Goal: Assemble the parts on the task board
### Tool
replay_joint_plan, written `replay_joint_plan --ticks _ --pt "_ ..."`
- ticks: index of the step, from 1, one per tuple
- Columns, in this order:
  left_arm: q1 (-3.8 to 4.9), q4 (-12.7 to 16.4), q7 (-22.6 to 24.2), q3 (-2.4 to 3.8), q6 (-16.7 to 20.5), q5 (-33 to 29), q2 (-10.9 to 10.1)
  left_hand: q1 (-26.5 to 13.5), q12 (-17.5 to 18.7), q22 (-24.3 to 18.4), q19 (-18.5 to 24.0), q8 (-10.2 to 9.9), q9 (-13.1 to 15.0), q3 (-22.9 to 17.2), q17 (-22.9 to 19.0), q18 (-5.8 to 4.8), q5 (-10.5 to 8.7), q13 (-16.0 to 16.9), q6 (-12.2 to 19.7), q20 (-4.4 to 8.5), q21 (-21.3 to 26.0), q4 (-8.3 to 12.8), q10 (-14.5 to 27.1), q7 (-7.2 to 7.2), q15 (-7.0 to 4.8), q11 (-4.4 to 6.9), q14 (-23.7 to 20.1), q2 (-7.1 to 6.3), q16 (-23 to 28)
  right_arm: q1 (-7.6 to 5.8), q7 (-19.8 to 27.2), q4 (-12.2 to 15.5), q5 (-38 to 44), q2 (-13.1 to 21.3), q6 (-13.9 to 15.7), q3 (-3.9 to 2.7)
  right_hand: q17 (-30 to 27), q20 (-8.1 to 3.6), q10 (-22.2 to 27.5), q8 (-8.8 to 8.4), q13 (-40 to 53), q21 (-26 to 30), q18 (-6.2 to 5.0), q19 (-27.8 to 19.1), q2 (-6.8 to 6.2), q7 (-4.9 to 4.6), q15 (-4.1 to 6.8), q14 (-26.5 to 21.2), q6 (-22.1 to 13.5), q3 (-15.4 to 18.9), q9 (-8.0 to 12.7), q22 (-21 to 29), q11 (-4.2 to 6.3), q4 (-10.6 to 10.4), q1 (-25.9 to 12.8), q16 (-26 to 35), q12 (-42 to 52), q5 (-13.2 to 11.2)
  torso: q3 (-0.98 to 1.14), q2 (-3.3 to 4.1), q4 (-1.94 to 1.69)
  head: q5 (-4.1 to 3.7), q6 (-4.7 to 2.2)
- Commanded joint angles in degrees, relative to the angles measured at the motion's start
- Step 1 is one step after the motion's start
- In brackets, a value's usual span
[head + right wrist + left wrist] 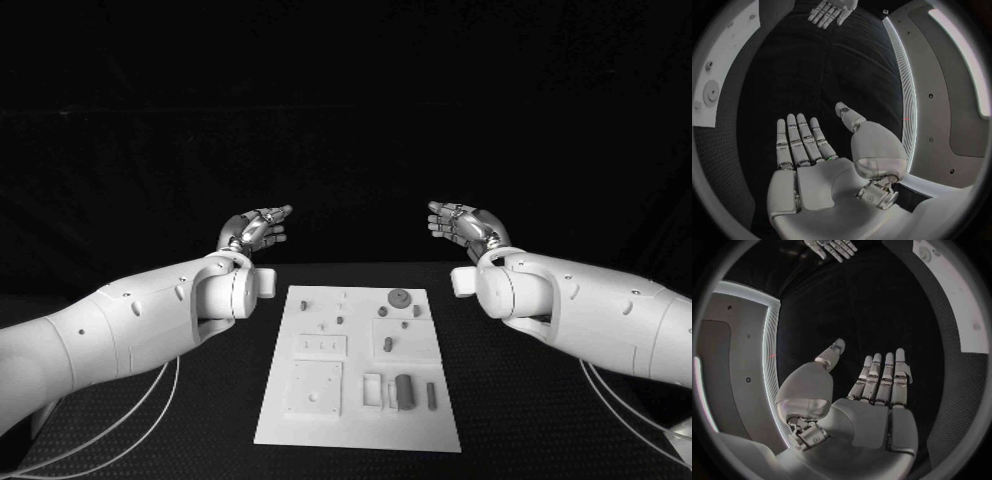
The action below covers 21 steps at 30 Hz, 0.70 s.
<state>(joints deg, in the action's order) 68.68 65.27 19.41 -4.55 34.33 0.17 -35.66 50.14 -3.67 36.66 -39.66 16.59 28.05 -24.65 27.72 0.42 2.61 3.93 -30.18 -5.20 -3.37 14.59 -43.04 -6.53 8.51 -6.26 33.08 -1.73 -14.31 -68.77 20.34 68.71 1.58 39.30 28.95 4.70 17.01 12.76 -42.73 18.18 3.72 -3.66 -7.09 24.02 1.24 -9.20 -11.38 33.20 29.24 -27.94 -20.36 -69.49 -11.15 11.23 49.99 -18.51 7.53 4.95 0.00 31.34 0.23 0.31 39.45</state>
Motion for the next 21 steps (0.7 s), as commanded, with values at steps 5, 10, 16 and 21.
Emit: replay_joint_plan --ticks 5,10,16,21 --pt "3.57 -10.2 -10.4 -1.5 -12.8 1.7 3.7 0.4 -0.2 0.1 -0.3 0.1 0.1 -0.2 0.1 -0.42 0.2 0.1 -0.2 0.02 -0.4 0.0 -0.3 -0.02 0.06 -0.03 0.3 -0.01 -0.1 -3.13 -9.2 -8.0 4.0 -2.0 -18.4 1.47 0.7 0.35 -1.8 1.14 0.2 -0.4 -0.89 1.6 0.1 -3.3 -0.25 1.8 1.7 -1.2 -0.7 -2.7 -0.38 1.3 3.0 -1.1 0.5 0.5 0.01 0.0 0.0 0.0 0.02" --pt "5.06 -14.4 -12.8 -2.24 -15.5 1.9 5.2 0.4 -0.2 0.1 -0.3 0.2 0.2 -0.3 0.2 -0.42 0.2 0.1 -0.3 0.05 -0.4 -0.1 -0.4 -0.12 0.09 -0.08 0.4 0.01 -0.2 -4.35 -11.1 -11.1 4.6 -2.8 -21.9 2.11 0.9 0.45 -2.6 1.64 0.3 -0.4 -1.22 2.7 0.06 -3.38 -0.47 2.7 2.4 -1.4 -0.7 -2.9 -0.52 3.3 4.5 -1.6 0.6 0.5 0.01 0.0 0.0 0.0 0.02" --pt "4.86 -14.4 -13.9 -2.66 -18.8 2.2 5.1 2.1 -3.3 0.4 -2.8 2.3 0.9 -1.2 1.3 -0.21 0.3 1.4 -4.3 1.09 -1.5 0.4 -6.7 -2.75 0.4 -1.62 5.4 0.61 -3.1 -4.53 -9.7 -15.1 22.1 -3.8 -19.4 2.24 1.8 0.09 -6.5 3.42 0.7 -1.6 -3.0 7.6 -1.2 -3.4 -1.2 6.8 5.9 -2.3 -1.1 -3.4 -0.7 5.4 8.4 -3.7 2.1 0.5 -0.08 0.03 -0.07 -0.32 -0.02" --pt "4.86 -13.4 -13.0 -3.19 -19.5 3.9 4.4 5.3 -6.1 1.4 -7.7 3.8 0.5 -4.3 3.4 0.5 1.47 2.5 -9.9 2.69 -3.5 1.1 -13.5 -3.54 -0.39 -1.8 13.4 0.73 -6.7 -4.48 -9.5 -17.2 33.3 -4.8 -18.1 2.24 3.5 -0.14 -11.1 4.91 1.0 -2.9 -4.77 12.7 -2.72 -2.92 0.46 12.0 9.7 -2.1 -1.7 -3.8 -0.2 5.5 11.6 -6.2 3.6 0.5 -0.17 0.06 -0.04 -0.16 -0.14"
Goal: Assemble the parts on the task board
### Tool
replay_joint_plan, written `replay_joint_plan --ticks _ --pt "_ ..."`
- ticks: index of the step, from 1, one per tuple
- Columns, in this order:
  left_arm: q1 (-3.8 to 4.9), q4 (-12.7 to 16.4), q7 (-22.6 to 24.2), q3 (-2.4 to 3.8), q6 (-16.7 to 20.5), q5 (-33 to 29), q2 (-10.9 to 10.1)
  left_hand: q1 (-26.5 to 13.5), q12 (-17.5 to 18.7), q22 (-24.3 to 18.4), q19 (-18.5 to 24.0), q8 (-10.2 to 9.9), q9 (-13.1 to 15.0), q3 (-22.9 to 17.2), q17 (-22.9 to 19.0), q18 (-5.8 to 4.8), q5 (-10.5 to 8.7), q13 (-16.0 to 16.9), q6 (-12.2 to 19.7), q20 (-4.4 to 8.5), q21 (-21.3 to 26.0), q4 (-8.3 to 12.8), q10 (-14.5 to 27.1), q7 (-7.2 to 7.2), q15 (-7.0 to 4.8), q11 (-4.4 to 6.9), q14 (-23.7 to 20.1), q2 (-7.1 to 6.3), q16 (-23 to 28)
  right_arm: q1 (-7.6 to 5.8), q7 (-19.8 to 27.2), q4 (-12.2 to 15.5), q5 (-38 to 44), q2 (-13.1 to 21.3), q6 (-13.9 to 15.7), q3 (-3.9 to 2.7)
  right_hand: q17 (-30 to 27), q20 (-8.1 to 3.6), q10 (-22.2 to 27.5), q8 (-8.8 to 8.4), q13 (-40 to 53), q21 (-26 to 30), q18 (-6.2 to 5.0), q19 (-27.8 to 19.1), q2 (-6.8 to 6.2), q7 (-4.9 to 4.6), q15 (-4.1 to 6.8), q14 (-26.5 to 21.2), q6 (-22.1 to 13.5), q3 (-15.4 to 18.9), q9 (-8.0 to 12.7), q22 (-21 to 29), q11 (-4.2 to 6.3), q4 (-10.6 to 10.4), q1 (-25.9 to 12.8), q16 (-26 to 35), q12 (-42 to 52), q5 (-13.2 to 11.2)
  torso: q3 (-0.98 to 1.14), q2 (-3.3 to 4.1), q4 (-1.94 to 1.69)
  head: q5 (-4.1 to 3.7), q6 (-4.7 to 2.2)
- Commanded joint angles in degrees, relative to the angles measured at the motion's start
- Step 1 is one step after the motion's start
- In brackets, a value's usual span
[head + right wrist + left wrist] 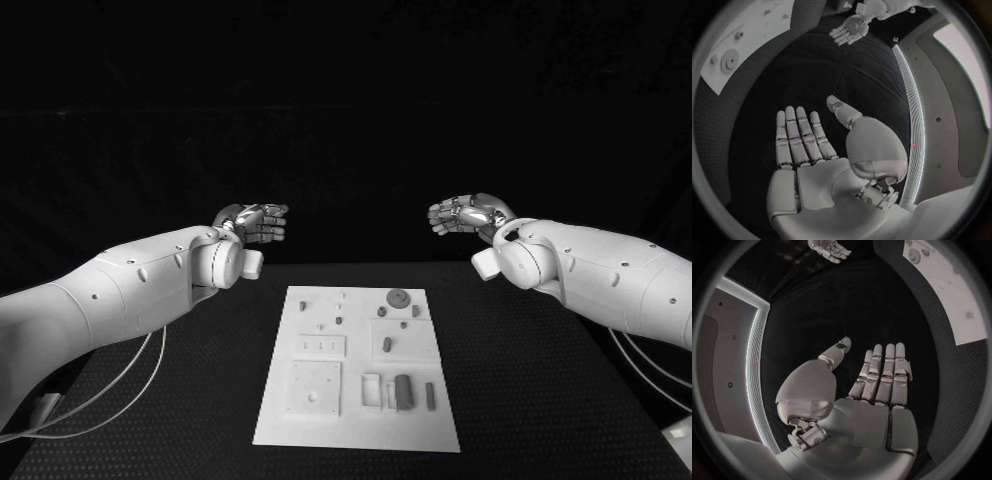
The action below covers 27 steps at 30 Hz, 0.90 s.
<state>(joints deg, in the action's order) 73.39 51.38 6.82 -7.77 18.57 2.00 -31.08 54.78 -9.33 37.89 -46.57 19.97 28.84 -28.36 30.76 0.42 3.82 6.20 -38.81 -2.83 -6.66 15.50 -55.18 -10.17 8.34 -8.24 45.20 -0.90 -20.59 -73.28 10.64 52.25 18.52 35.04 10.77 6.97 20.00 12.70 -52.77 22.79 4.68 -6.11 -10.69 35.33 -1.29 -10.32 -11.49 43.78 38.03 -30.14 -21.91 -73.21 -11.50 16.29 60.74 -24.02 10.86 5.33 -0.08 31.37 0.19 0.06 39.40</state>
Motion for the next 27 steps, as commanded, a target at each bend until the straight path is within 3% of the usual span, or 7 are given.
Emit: replay_joint_plan --ticks 1,5,8,12,16,19,27 --pt "0.16 0.7 -0.3 -0.02 -4.0 2.0 -0.4 1.3 -1.5 0.5 -1.8 1.1 -0.1 -0.9 0.9 0.7 0.36 0.7 -3.0 0.67 -0.7 0.4 -3.6 0.17 -0.57 0.41 2.9 -0.13 -1.2 0.04 0.2 -1.0 19.1 -0.7 0.4 -0.02 1.1 -0.15 -2.2 0.59 0.1 -0.9 -1.65 2.9 -0.42 -1.66 1.21 2.9 1.7 0.2 -0.3 -0.2 0.53 0.4 1.4 -1.4 0.6 0.1 -0.04 0.03 -0.04 0.11 -0.1" --pt "0.16 2.0 0.0 -0.15 -6.0 3.9 -1.1 4.9 -2.8 1.9 -5.9 1.9 -0.3 -2.2 3.1 1.42 0.73 1.7 -6.9 2.16 -2.8 1.0 -8.0 0.55 -2.13 1.11 8.0 -0.24 -3.6 0.08 0.2 -2.2 27.4 -1.4 1.1 -0.03 3.5 -0.44 -5.9 1.39 0.9 -2.6 -3.45 8.3 -1.34 -0.94 3.67 8.0 4.4 0.5 -0.9 -0.6 2.01 0.5 3.9 -3.9 1.7 0.1 0.09 0.09 -0.13 0.14 -0.01" --pt "0.16 4.4 0.9 -0.21 -7.8 5.3 -2.1 7.1 -4.1 3.3 -9.2 2.9 0.0 -2.9 5.3 1.72 0.57 3.0 -10.8 3.58 -4.6 1.0 -12.2 1.19 -3.63 2.55 11.7 -0.14 -5.2 0.09 -0.3 -2.3 34.1 -1.5 1.3 -0.04 6.5 -1.38 -9.1 2.15 1.6 -4.6 -4.31 13.8 -1.56 -0.35 6.37 13.1 7.0 0.7 -1.8 -1.3 3.29 0.6 5.8 -6.6 2.5 0.1 0.31 0.42 -0.6 -0.27 -0.03" --pt "0.15 5.9 1.5 -0.25 -9.9 6.7 -2.5 8.2 -4.0 3.6 -9.6 2.7 0.0 -3.2 5.9 1.64 0.42 3.2 -11.4 3.89 -4.9 1.1 -12.8 1.37 -3.88 2.74 12.2 -0.2 -5.2 0.09 -1.4 -1.9 41.4 -1.4 -0.2 -0.04 8.5 -2.69 -11.0 2.69 2.1 -6.2 -4.31 17.4 -1.65 0.24 7.94 16.2 8.9 0.9 -2.3 -1.8 4.11 0.6 6.5 -8.3 2.9 0.1 0.43 0.73 -1.33 -0.95 0.08" --pt "0.15 9.3 1.8 -0.35 -10.2 6.7 -4.0 8.1 -3.5 3.7 -9.5 2.3 -0.1 -2.9 6.3 1.44 0.13 3.2 -11.4 3.92 -4.8 0.9 -12.7 1.34 -3.85 2.62 12.0 -0.7 -4.9 0.24 -2.3 -1.7 48.3 -1.5 0.2 -0.05 10.2 -3.3 -11.4 1.99 2.0 -6.3 -4.31 18.8 -1.9 0.47 8.48 17.1 9.6 0.8 -2.1 -2.0 4.14 0.6 6.9 -8.4 2.1 0.2 0.8 1.23 -2.15 -1.7 0.25" --pt "0.15 12.5 2.2 -0.36 -10.2 6.7 -5.5 7.8 -3.2 3.8 -9.4 2.0 -0.3 -2.7 6.5 1.32 0.04 3.2 -11.3 3.92 -4.6 0.8 -12.5 1.24 -3.77 2.5 11.9 -1.03 -4.6 0.46 -2.7 -1.3 52.0 -1.6 0.6 -0.05 11.8 -4.11 -11.8 1.41 1.9 -7.2 -4.31 21.0 -2.23 0.49 9.37 19.1 10.0 0.9 -1.9 -2.5 4.13 0.6 7.2 -9.1 1.5 0.1 1.38 2.12 -3.0 -2.62 0.25" --pt "0.15 19.7 3.2 -0.35 -9.6 6.7 -9.1 6.8 -2.4 4.0 -9.3 1.4 -0.5 -2.1 7.0 1.24 -0.25 3.3 -11.0 3.92 -4.5 0.6 -12.2 1.07 -3.69 2.24 11.9 -1.72 -4.1 0.75 -3.5 0.9 59.5 -1.8 1.6 -0.06 16.0 -6.27 -13.1 0.18 1.6 -10.4 -4.31 26.1 -2.82 0.61 10.9 23.4 11.0 1.8 -1.6 -3.2 4.78 0.6 7.5 -12.0 0.1 0.2 2.55 3.76 -4.41 -4.35 0.01"
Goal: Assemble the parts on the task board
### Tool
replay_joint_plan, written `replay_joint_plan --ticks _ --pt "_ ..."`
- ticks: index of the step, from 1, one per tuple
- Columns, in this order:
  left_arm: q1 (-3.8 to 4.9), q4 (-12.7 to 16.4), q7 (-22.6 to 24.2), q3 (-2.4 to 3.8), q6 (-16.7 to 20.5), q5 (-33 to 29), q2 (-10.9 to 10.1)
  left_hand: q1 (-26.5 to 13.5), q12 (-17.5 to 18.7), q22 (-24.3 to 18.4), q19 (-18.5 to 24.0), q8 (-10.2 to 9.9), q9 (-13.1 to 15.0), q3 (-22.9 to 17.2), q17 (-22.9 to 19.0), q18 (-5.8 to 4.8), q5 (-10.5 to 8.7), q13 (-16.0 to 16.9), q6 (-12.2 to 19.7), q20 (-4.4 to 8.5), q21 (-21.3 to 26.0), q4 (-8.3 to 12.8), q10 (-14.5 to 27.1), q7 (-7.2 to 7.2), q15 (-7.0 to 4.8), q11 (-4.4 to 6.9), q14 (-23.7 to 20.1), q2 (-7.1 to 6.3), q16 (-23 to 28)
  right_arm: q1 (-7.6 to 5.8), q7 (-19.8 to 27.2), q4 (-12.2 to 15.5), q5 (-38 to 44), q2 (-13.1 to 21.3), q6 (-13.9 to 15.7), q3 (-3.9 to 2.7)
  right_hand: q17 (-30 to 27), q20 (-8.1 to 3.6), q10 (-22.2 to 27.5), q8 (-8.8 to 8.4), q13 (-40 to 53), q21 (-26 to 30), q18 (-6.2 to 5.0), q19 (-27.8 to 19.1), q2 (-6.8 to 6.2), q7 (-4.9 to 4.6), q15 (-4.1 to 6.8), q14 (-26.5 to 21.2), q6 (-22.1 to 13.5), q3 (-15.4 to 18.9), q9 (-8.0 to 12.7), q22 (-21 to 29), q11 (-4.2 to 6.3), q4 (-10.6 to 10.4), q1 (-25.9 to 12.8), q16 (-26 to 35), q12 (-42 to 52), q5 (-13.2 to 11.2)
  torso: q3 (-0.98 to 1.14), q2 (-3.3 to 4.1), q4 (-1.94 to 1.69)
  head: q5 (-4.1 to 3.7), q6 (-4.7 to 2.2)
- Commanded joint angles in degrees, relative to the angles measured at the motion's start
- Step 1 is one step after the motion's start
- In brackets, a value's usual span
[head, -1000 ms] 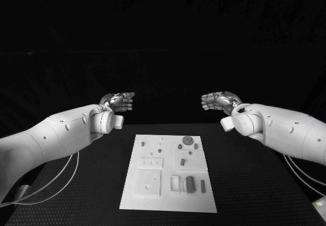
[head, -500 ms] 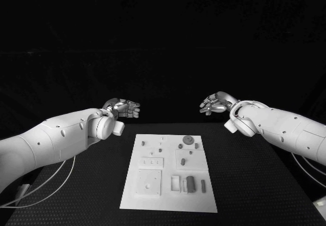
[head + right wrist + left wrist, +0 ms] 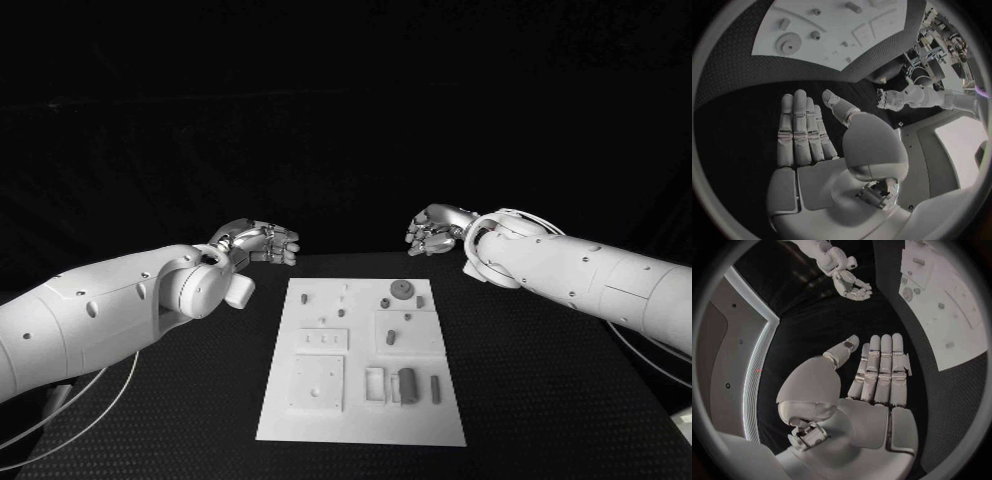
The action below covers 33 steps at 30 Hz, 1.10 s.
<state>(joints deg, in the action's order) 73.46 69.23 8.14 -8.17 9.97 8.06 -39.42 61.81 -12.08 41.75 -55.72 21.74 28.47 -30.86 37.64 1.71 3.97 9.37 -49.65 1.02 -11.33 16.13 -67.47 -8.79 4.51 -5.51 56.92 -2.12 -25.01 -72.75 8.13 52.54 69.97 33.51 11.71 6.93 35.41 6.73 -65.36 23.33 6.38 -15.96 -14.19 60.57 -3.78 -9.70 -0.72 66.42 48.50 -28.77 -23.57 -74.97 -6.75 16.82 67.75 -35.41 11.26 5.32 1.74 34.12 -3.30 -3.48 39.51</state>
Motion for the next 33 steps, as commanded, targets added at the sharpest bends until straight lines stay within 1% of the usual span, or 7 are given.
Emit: replay_joint_plan --ticks 1,6,9,18,23,26,33 --pt "0.08 2.6 2.0 0.06 -1.0 0.6 -1.2 -0.3 0.4 0.1 -0.1 -0.4 -0.1 0.4 0.2 -0.05 -0.43 0.1 -0.1 0.07 0.2 -0.1 0.1 -0.33 0.15 -0.51 0.1 -0.57 0.4 0.34 -1.0 0.9 8.8 -0.4 0.7 -0.02 1.0 -0.45 -0.5 -0.51 -0.2 -0.9 -0.81 1.1 -0.38 -0.02 0.18 1.0 0.6 0.5 0.1 -1.4 0.03 0.0 0.4 -0.7 -0.5 0.2 0.88 1.22 -1.12 -1.02 -0.15" --pt "0.09 6.8 2.5 0.11 -0.8 0.5 -3.6 -0.7 0.7 0.2 0.0 -0.7 -0.2 0.6 0.3 -0.06 -0.48 0.1 0.0 0.04 0.3 -0.1 0.2 -0.38 0.2 -0.61 0.1 -0.76 0.7 1.01 -1.4 1.9 12.8 -0.7 1.0 -0.03 2.6 -1.2 -0.2 -1.27 -0.7 -2.4 -0.81 2.6 -0.68 -0.19 0.32 2.4 0.4 0.7 0.4 -1.5 0.03 0.0 0.4 -1.9 -1.6 0.2 1.27 1.84 -1.8 -1.68 -0.34" --pt "0.1 9.1 2.5 0.15 -0.6 0.5 -4.9 -0.7 0.9 0.2 0.0 -0.8 -0.2 0.6 0.4 -0.06 -0.5 0.1 0.1 0.03 0.4 -0.1 0.3 -0.4 0.21 -0.66 0.0 -0.85 0.8 1.43 -1.7 1.8 15.4 -1.2 1.1 -0.03 4.2 -2.03 -0.2 -1.88 -1.2 -4.3 -0.81 4.2 -0.96 -0.34 0.44 4.1 0.4 0.9 0.7 -1.5 0.08 0.0 0.6 -3.7 -2.5 0.2 1.62 2.41 -2.54 -2.5 -0.5" --pt "0.14 10.9 2.6 0.21 -0.5 0.5 -5.7 -0.9 1.1 0.2 0.1 -0.9 -0.2 0.7 0.6 -0.04 -0.52 0.1 0.2 0.0 0.5 -0.1 0.4 -0.51 0.24 -0.74 0.0 -1.0 1.0 2.29 -3.0 1.6 20.7 -1.7 -0.9 0.09 8.4 -3.57 -0.3 -3.16 -2.4 -9.8 -0.81 6.0 -1.79 -0.44 0.45 5.8 0.4 1.4 1.5 -1.6 0.0 0.0 0.8 -8.9 -4.4 0.2 2.07 3.33 -3.84 -3.29 -0.2" --pt "0.12 10.2 2.6 0.2 -0.5 0.5 -5.3 -0.9 1.2 0.3 0.1 -1.0 -0.2 0.7 0.6 -0.04 -0.52 0.1 0.2 0.0 0.5 -0.2 0.4 -0.54 0.25 -0.76 0.0 -1.0 1.0 2.48 -3.7 2.3 22.4 -1.3 -2.5 0.48 9.6 -3.98 -0.4 -3.52 -2.5 -12.2 -0.81 6.0 -2.31 -0.36 0.4 5.9 0.4 1.4 1.8 -1.6 -0.07 0.0 0.5 -10.8 -5.0 0.2 2.28 3.79 -3.97 -3.65 -0.15" --pt "0.11 10.1 2.6 0.19 -0.5 0.5 -5.3 -0.9 1.3 0.3 0.1 -1.0 -0.2 0.7 0.7 -0.04 -0.52 0.1 0.2 -0.01 0.5 -0.2 0.4 -0.56 0.26 -0.77 0.0 -1.0 1.1 2.49 -3.8 2.6 23.0 -1.2 -2.9 0.7 9.8 -4.0 -0.3 -3.61 -2.5 -12.7 -0.81 5.9 -2.54 -0.36 0.33 5.8 0.4 1.4 1.8 -1.5 -0.12 -0.1 0.3 -11.2 -5.2 0.2 2.52 4.23 -3.93 -3.87 -0.32" --pt "0.11 10.1 2.5 0.19 -0.6 0.5 -5.3 -1.0 1.3 0.3 0.1 -1.1 -0.3 0.8 0.7 -0.03 -0.53 0.1 0.2 -0.02 0.5 -0.2 0.4 -0.59 0.27 -0.78 0.0 -1.0 1.1 2.5 -4.2 2.8 24.0 -1.1 -3.7 1.24 10.0 -4.02 0.0 -3.75 -2.5 -13.5 -0.81 5.6 -2.98 -0.29 0.22 5.6 0.3 1.3 1.9 -1.5 -0.23 -0.1 -0.1 -11.6 -5.7 0.2 2.7 4.62 -4.09 -4.13 -0.21"
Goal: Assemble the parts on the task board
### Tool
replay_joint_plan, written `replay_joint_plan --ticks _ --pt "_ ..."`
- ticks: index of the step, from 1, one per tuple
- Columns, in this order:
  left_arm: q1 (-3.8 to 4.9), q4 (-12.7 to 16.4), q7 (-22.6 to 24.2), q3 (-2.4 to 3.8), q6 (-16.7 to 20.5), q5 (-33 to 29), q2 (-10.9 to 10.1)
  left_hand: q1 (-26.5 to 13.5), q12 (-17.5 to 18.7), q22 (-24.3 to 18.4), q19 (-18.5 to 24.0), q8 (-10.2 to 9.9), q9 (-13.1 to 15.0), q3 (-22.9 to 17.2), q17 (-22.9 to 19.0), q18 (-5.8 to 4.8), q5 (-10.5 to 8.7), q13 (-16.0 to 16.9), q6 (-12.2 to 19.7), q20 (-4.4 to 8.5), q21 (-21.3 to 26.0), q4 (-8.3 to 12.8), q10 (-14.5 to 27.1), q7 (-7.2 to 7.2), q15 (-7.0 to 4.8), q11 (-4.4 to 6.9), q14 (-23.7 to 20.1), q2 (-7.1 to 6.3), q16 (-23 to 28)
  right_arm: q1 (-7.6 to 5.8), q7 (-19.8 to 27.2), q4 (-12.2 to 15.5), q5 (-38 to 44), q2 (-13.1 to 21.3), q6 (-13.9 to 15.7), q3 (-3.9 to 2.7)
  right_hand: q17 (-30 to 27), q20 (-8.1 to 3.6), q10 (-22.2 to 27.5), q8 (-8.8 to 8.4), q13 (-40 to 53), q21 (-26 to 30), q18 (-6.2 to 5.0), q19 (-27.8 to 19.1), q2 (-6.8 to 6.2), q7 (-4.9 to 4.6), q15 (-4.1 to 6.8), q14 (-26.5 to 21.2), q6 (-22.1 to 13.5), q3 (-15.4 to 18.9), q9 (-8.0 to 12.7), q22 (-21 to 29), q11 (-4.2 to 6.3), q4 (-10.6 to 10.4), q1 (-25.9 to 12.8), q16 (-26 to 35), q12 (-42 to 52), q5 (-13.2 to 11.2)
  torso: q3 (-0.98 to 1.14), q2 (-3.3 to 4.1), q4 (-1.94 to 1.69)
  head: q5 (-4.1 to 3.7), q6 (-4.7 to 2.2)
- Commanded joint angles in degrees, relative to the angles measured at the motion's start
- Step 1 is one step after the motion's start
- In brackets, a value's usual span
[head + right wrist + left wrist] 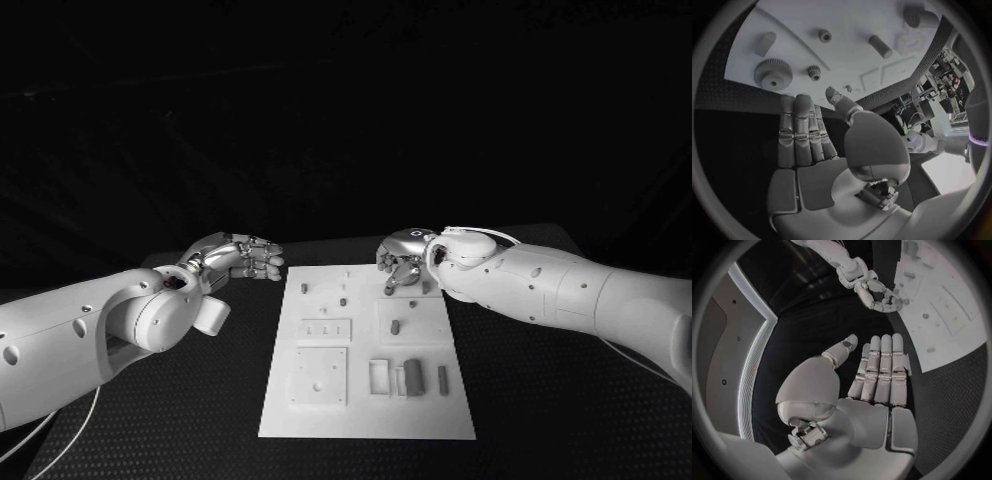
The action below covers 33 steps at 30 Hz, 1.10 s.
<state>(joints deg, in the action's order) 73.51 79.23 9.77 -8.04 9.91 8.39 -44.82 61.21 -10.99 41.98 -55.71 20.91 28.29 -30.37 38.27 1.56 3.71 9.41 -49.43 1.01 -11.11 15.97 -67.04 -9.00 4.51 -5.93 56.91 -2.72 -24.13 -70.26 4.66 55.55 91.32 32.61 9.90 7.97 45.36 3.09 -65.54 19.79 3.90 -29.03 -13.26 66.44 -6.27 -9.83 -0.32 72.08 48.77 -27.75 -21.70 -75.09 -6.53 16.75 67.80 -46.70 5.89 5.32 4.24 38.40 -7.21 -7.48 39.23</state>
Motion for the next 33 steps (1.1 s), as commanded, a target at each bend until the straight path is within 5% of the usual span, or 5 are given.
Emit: replay_joint_plan --ticks 1,8,33 --pt "0.07 0.1 0.8 0.06 -0.6 0.1 0.1 -0.4 0.3 0.1 0.0 -0.2 -0.1 0.3 0.1 0.12 -0.27 0.1 0.0 -0.02 0.3 0.0 0.0 -0.39 0.27 -0.36 0.1 -0.4 0.2 0.02 -0.8 -0.4 2.8 -0.2 -1.8 0.37 0.1 -0.38 0.2 -0.23 -0.1 -0.5 -1.74 -0.3 -0.51 -0.15 -0.19 -0.1 0.0 0.2 0.1 -1.4 -0.46 0.0 -0.2 -0.4 -0.4 0.2 0.26 0.4 -0.21 -0.15 0.09" --pt "0.07 0.3 0.7 0.06 -0.8 0.1 -0.1 -0.5 0.4 0.1 0.1 -0.3 -0.1 0.3 0.2 0.12 -0.28 0.1 0.0 -0.03 0.3 -0.1 0.0 -0.42 0.28 -0.38 0.1 -0.41 0.3 0.5 -1.0 -1.1 4.0 -0.6 -1.8 1.13 0.1 -0.38 0.4 -0.29 -0.1 -0.7 -1.74 -0.5 -0.59 -0.11 -0.26 -0.2 0.0 0.1 0.1 -1.4 -0.54 0.0 -0.2 -0.5 -0.6 0.2 0.51 0.77 -0.34 -0.14 0.32" --pt "0.08 0.6 0.4 0.06 -0.9 0.1 -0.2 -0.7 0.6 0.2 0.1 -0.4 -0.1 0.4 0.4 0.14 -0.32 0.1 0.0 -0.07 0.4 -0.2 0.0 -0.51 0.31 -0.41 0.1 -0.41 0.6 0.95 -1.4 -1.6 5.3 -1.7 -1.0 1.43 1.3 -1.02 -0.7 -0.1 0.1 -4.2 -1.74 -0.3 0.38 0.0 0.03 0.2 0.9 -0.5 0.1 -1.4 -0.25 0.0 -0.8 -3.5 -0.7 0.2 1.09 1.83 -0.7 -0.24 0.48"
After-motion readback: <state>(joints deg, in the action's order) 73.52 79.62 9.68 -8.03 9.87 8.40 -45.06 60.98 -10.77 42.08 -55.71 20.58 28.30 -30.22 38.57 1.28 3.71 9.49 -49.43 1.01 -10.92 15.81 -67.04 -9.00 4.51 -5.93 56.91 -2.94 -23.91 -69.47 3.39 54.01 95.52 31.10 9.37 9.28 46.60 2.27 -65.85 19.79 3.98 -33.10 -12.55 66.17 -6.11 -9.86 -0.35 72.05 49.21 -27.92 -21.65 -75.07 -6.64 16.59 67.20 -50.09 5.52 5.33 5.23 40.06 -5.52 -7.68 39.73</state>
